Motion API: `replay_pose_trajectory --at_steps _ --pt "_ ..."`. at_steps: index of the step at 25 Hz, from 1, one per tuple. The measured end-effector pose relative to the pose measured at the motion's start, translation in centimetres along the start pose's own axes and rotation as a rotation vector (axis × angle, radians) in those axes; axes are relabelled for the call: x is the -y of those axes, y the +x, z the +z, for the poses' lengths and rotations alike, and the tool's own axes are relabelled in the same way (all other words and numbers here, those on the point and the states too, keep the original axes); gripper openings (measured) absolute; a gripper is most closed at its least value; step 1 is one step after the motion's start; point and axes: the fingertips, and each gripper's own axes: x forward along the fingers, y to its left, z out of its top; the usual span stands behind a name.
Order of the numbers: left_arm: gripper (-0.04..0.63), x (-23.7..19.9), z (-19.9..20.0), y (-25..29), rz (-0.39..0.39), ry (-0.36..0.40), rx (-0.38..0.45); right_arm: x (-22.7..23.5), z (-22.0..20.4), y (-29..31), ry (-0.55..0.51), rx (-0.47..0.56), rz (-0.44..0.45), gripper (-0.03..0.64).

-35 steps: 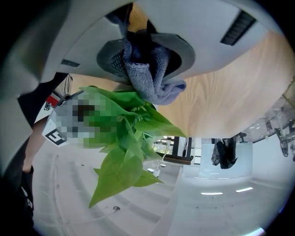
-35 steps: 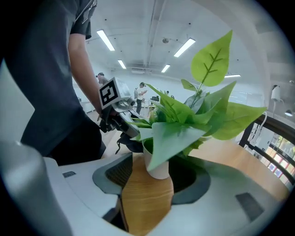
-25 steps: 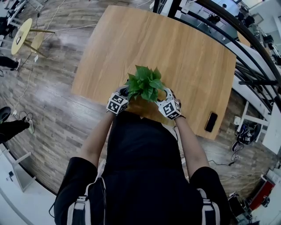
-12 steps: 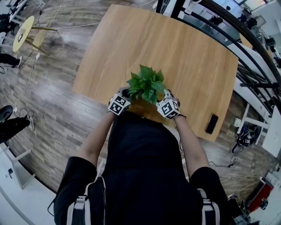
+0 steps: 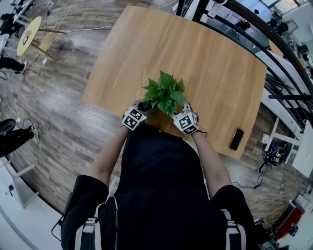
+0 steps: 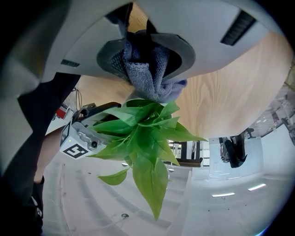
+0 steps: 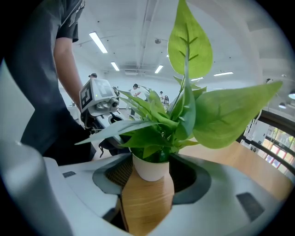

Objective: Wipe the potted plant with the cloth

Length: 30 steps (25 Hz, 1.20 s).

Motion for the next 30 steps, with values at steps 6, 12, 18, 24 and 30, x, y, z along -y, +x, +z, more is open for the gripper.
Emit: replay_pose_trajectory --at_steps 6,12,18,24,30 --pt "0.115 -1.1 -0.2 -0.2 0.046 -0.052 0.016 -1.2 0.6 0.2 0.031 0.004 -0.005 0.238" --pt "0.115 -2.5 0.5 -0.5 0.086 -0.145 0.052 -2.9 0.5 0.0 -0.034 -0.007 0.079 0.238" --pt "0.115 -2.7 0.9 -0.7 0.084 -0.181 0.079 -1.0 0.6 -2.1 0.089 0.074 0.011 0.238" --pt "0.115 -3.3 0.3 -0.7 0.083 -0.176 0.09 0.4 -0.7 -0.5 0.005 -0.004 -0.017 0.239" --pt "0.115 -2.6 0.4 -0.2 0.062 -0.13 0.06 -0.1 0.5 1.0 -0.069 -0.001 0.005 0.245"
